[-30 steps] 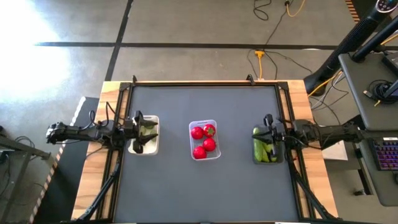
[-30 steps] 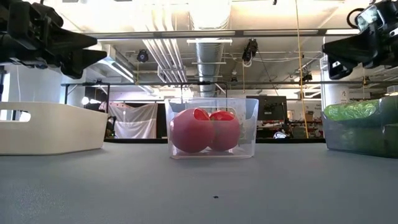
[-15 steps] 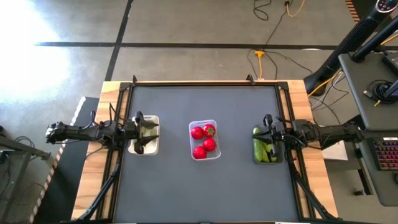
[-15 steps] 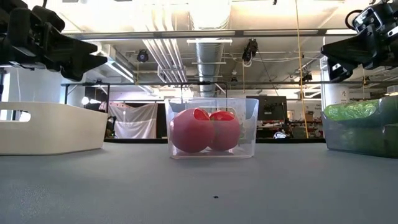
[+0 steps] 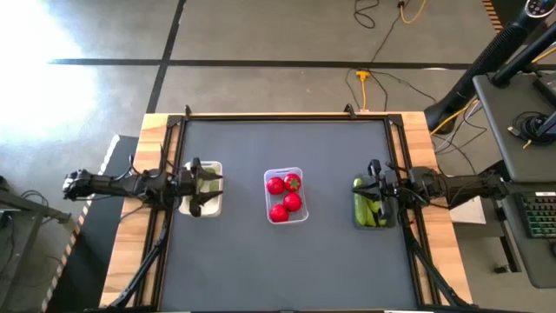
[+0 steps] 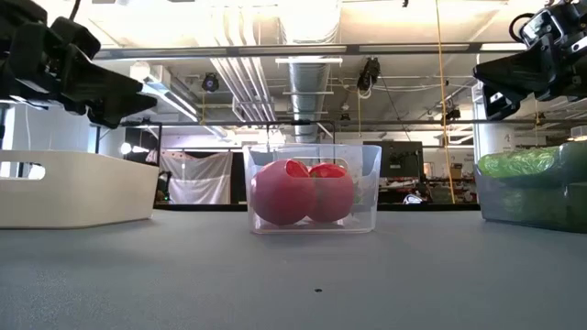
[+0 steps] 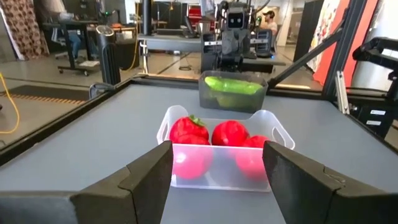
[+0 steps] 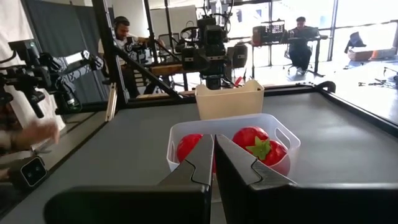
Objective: Sort produce into baskets
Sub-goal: Return to Home Position
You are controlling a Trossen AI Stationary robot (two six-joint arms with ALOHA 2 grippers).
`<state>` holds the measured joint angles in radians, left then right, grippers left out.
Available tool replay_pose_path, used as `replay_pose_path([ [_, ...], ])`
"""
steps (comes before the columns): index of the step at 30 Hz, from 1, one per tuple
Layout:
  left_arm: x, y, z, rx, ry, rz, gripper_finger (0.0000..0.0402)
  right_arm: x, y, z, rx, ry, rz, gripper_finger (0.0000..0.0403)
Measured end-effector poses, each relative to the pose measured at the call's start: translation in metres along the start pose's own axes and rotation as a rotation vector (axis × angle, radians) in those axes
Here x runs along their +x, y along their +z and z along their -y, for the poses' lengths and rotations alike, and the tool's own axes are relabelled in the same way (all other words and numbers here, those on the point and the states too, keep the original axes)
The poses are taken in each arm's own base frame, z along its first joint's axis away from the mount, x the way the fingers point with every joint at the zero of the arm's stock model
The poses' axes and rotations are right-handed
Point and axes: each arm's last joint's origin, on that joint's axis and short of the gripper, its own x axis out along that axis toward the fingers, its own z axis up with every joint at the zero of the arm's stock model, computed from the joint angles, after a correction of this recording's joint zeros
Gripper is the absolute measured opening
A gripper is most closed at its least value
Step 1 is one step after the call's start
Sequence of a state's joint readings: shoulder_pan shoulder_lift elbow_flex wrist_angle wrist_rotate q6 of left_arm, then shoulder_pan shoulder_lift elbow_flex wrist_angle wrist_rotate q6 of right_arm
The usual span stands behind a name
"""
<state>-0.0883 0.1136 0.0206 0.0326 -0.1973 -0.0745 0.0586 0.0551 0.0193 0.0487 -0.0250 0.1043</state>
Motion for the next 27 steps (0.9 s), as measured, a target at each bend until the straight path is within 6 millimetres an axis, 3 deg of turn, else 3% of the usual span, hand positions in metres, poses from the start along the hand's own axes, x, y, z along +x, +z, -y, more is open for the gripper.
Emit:
replay_pose_path([
  [27,0.0032,0.0011,0.0006,0.006,0.006,-0.038,0.0233,0.0,0.0007,-0.0001,0.0,0.0,0.001,0.0009],
])
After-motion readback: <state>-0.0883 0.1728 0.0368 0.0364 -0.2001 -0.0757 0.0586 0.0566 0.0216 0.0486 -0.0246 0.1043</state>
